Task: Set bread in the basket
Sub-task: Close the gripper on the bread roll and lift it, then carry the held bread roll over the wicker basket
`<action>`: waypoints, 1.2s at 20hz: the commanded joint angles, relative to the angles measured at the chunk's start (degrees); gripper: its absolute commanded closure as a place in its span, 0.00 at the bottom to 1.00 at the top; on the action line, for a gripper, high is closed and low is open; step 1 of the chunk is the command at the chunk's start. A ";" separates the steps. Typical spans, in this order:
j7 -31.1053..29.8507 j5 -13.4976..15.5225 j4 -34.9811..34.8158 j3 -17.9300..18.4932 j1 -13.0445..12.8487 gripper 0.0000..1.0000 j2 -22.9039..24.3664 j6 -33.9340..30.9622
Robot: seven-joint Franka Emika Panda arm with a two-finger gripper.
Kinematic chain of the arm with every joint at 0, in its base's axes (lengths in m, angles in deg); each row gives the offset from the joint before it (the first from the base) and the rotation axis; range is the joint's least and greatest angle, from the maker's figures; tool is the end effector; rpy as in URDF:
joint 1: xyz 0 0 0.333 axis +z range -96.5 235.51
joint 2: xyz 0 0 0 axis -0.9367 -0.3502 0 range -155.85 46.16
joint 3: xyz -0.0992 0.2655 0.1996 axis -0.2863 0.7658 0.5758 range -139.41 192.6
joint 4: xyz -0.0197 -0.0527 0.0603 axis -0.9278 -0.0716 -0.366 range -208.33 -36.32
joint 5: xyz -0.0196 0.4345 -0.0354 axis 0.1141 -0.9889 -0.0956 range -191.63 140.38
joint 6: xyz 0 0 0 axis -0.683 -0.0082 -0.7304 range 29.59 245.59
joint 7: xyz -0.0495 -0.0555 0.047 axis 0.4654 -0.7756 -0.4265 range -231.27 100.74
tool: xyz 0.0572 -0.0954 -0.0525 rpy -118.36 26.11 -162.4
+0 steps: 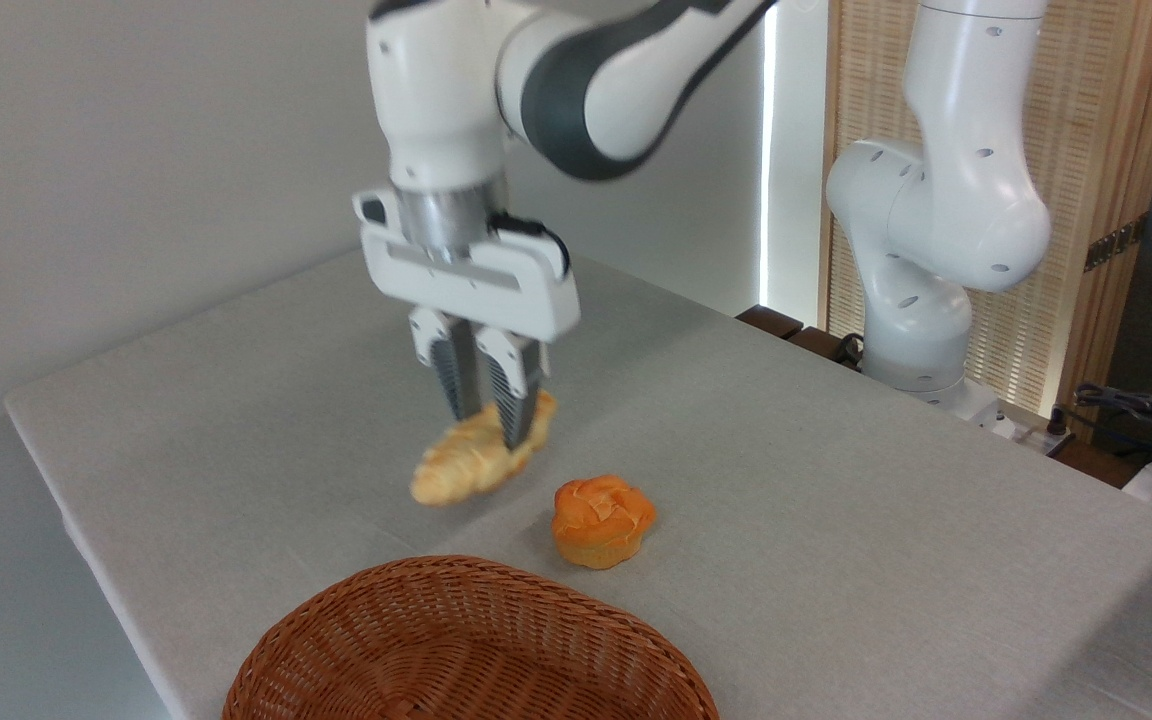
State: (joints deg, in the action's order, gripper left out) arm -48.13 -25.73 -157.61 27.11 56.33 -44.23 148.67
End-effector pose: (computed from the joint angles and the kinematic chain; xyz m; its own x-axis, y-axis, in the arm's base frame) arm 0.5232 -0.1172 0.4675 0.8657 -0.4973 0.0569 -0.4972 -0.8675 -0.0174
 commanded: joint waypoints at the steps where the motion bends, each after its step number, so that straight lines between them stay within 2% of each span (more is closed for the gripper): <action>1: 0.53 -0.07 5.12 1.32 0.51 0.52 -0.50 0.12; 2: 0.62 -0.08 6.01 1.76 0.60 0.52 -0.68 0.39; 5: 3.95 -1.75 10.31 6.68 0.60 0.51 -2.52 4.07; 8: 7.38 -1.75 11.90 8.53 0.51 0.49 -4.37 7.42; 10: 8.00 -1.75 12.60 9.24 0.51 0.44 -6.12 10.49; 12: 8.00 -1.75 13.39 9.50 0.60 0.44 -8.14 14.44; 13: 8.09 -2.09 14.27 10.81 0.60 0.37 -9.63 17.06; 14: 8.09 -3.14 14.80 11.52 0.51 0.10 -10.78 19.70; 15: 8.01 -3.67 14.89 11.61 0.51 0.00 -11.31 20.68; 18: 8.09 -6.92 14.89 11.70 0.60 0.00 -13.33 22.98; 21: 8.09 -8.25 14.72 11.70 0.51 0.00 -13.86 22.89; 24: 8.00 -8.25 14.63 11.61 0.43 0.00 -13.86 22.54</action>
State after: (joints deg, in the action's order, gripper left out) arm -40.53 -32.89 -143.89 38.21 57.30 -57.80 171.08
